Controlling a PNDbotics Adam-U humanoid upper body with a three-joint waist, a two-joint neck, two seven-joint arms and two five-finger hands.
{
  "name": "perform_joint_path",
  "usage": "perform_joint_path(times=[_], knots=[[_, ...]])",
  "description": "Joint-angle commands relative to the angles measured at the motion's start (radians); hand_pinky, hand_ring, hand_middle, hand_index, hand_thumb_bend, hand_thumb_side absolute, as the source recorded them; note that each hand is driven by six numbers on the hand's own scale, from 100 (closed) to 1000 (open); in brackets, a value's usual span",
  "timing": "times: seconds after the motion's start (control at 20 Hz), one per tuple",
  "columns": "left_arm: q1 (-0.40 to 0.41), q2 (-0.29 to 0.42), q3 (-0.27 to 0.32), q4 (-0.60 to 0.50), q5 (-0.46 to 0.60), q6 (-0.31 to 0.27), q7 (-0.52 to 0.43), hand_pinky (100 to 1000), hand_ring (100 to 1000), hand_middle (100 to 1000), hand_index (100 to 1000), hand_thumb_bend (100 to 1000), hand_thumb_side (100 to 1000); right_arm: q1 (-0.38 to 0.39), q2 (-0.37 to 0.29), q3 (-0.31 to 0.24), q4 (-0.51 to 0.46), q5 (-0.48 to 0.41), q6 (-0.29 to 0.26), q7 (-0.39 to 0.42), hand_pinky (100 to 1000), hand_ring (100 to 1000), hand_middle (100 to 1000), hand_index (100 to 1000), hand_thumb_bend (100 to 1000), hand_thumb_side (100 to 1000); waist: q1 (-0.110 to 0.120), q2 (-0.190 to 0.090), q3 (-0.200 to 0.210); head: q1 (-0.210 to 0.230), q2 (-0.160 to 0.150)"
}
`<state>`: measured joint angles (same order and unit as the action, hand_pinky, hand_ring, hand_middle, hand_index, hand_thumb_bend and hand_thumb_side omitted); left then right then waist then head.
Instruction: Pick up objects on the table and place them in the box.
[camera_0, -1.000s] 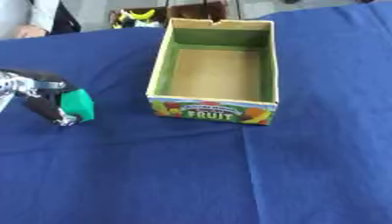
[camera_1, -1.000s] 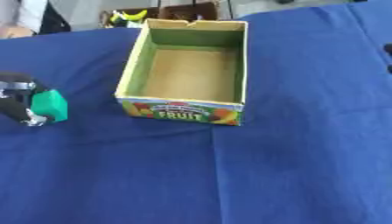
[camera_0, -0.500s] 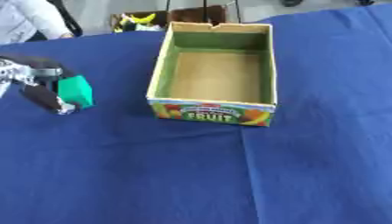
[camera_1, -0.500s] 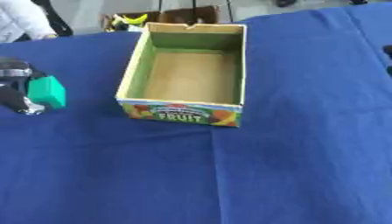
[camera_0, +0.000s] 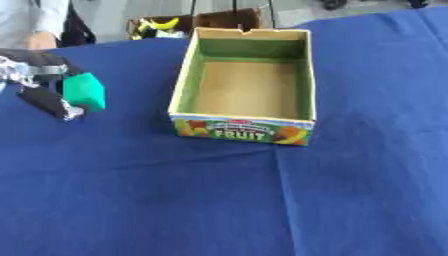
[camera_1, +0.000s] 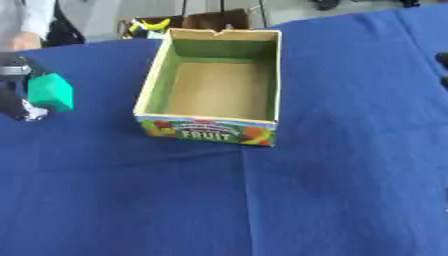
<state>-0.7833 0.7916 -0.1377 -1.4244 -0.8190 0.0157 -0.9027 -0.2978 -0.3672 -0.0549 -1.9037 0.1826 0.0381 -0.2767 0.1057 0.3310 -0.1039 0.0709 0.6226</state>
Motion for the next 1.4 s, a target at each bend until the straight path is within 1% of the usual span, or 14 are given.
perform_joint_path(times=[0.05,0.1,0.15,0.2,0.4,0.6,1.05,1.2,1.4], knots=[[-0.036,0.036,0.018,-0.049,0.001,-0.005,-0.002,640,693,756,855,100,479,-0.003,-0.021,-0.005,-0.007,-0.007,-0.003,-0.001,862,892,771,907,100,1000,-0.001,-0.027,0.002,0.000,-0.002],[-0.042,0.034,0.017,-0.056,-0.001,-0.006,-0.003,639,691,754,854,100,478,-0.003,-0.021,-0.004,-0.007,-0.007,-0.004,0.000,862,892,771,907,100,1000,0.000,-0.028,0.002,0.001,-0.002],[-0.049,0.033,0.015,-0.061,-0.002,-0.008,-0.004,638,689,751,852,100,519,-0.003,-0.021,-0.004,-0.007,-0.007,-0.004,0.001,862,892,771,907,100,1000,0.000,-0.029,0.002,0.001,-0.002],[-0.056,0.028,0.015,-0.069,-0.001,-0.012,-0.004,637,688,749,851,100,476,-0.002,-0.022,-0.004,-0.007,-0.007,-0.004,0.001,862,892,771,907,100,1000,0.000,-0.030,0.002,0.001,-0.003],[-0.094,0.004,0.004,-0.098,-0.003,-0.020,-0.004,635,686,745,852,100,482,-0.003,-0.022,-0.002,-0.006,-0.007,-0.005,0.002,862,893,771,907,100,1000,0.001,-0.033,0.000,-0.001,-0.007],[-0.160,-0.051,-0.008,-0.098,-0.004,-0.023,-0.004,629,681,743,850,100,476,-0.005,-0.022,0.002,-0.006,-0.008,-0.006,0.007,862,893,771,907,100,1000,0.000,-0.035,-0.003,0.000,-0.009],[-0.308,-0.196,-0.050,-0.019,0.002,-0.054,-0.004,599,655,713,826,100,468,-0.012,-0.020,0.012,-0.005,-0.011,-0.010,0.018,862,893,772,907,100,1000,0.007,-0.039,-0.022,0.014,-0.024],[-0.347,-0.250,-0.058,0.029,-0.009,-0.058,0.002,588,648,710,823,100,461,-0.014,-0.020,0.016,-0.006,-0.012,-0.011,0.022,862,894,772,907,100,1000,0.010,-0.038,-0.030,0.020,-0.027],[-0.389,-0.314,-0.071,0.101,-0.036,-0.068,0.030,571,641,704,817,100,459,-0.019,-0.020,0.020,-0.008,-0.014,-0.013,0.027,863,894,772,907,100,1000,0.014,-0.035,-0.041,0.027,-0.023]])
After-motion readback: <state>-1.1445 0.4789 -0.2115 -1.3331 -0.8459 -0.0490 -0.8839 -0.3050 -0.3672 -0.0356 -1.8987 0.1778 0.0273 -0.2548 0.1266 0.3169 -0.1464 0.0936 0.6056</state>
